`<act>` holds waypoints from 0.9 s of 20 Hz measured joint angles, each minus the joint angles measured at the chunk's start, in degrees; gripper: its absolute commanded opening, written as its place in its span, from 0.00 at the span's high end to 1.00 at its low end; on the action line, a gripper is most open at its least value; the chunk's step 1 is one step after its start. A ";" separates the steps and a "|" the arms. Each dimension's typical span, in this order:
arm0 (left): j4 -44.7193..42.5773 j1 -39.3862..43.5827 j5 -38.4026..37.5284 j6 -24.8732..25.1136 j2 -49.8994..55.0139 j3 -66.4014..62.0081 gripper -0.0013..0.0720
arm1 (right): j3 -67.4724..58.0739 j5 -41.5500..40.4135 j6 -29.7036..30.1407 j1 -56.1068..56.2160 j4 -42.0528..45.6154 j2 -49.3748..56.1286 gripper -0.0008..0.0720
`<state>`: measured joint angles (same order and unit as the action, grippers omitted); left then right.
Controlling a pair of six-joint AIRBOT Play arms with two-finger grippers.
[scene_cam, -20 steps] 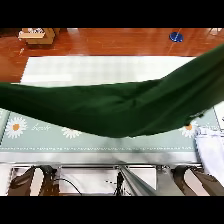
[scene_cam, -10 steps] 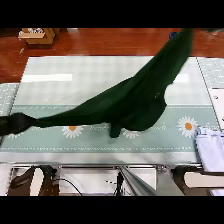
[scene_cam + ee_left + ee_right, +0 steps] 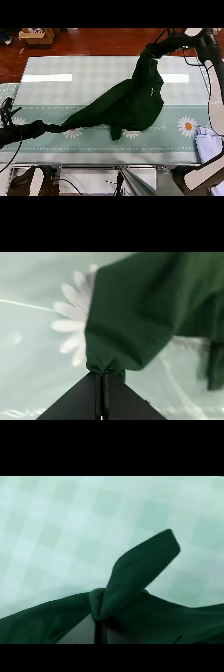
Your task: Fold the shirts.
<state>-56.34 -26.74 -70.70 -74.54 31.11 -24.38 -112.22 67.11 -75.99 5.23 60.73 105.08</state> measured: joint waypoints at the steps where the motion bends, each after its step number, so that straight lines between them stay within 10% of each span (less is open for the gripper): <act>1: -0.70 -0.02 2.08 0.04 0.50 0.31 0.96 | 0.00 -0.02 0.15 0.11 0.35 0.24 0.94; 18: -3.19 0.00 12.15 0.42 14.01 1.11 0.96 | 0.00 3.72 -1.64 0.48 7.08 0.92 0.94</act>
<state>-59.53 -26.74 -58.54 -74.13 45.12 -23.27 -112.22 70.83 -77.62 5.72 67.81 106.00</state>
